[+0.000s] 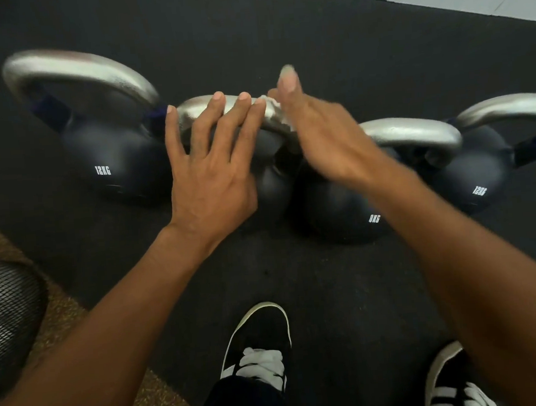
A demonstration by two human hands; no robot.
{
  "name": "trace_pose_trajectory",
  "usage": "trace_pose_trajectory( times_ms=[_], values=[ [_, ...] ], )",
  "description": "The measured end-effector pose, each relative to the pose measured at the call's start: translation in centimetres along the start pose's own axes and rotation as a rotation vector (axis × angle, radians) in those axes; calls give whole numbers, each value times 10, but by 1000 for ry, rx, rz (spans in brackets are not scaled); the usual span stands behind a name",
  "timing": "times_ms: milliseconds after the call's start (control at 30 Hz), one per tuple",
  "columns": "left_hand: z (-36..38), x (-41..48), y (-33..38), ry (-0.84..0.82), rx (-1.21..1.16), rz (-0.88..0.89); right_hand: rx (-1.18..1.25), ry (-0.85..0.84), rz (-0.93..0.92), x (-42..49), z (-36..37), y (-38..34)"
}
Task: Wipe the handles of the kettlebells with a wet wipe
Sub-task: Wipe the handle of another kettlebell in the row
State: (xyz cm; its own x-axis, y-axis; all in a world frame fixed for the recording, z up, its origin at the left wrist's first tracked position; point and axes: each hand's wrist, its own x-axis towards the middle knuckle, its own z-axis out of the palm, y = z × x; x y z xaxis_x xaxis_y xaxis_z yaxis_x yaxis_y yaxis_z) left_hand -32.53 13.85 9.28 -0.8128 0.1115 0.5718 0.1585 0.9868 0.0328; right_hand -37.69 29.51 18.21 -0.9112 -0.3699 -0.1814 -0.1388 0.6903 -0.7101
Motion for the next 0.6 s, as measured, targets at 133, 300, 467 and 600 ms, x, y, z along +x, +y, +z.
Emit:
trace_pose_trajectory(
  times_ms=[133, 300, 467, 600],
  values=[
    [1, -1, 2, 10, 32, 1, 146, -189, 93, 35, -25, -1],
    [6, -1, 1, 30, 10, 9, 161, -229, 135, 49, -21, 3],
    [10, -2, -1, 48, -12, 8, -48, 62, -2, -2, 4, 2],
    [15, -2, -3, 59, -12, 6, -128, 112, -123, -39, 42, 19]
  ],
)
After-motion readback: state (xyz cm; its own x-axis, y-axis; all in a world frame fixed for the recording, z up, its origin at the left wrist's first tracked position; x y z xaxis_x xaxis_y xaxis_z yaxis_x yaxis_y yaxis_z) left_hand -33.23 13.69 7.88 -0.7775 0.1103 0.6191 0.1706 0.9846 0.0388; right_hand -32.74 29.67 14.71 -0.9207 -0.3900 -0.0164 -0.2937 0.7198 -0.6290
